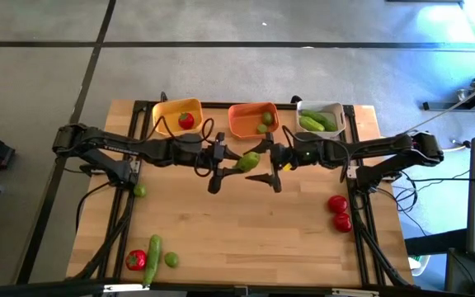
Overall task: Sort produce into baskets
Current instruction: Put the cucumber into the white bin
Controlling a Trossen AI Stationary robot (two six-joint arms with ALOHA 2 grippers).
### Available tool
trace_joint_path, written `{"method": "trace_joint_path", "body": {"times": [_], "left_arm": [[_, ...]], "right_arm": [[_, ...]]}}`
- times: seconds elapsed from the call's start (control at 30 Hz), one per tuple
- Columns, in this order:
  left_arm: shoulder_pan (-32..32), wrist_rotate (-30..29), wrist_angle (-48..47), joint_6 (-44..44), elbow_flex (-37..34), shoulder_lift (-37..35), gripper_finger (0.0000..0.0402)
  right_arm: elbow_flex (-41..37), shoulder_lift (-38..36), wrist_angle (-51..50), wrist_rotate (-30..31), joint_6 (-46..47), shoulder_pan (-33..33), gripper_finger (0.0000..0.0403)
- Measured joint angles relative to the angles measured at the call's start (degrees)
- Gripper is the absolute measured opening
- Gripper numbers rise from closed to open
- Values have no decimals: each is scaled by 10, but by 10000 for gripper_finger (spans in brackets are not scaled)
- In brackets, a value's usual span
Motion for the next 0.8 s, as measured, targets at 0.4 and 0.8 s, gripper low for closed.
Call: {"method": "trace_joint_path", "body": {"times": [0.4,0.8], "left_arm": [[-1,-20,4,-18,0,0,206],[0,-50,9,-33,0,-2,297]], "right_arm": [[0,2,-4,7,-13,-1,116],[28,-8,-85,42,-41,0,125]]}}
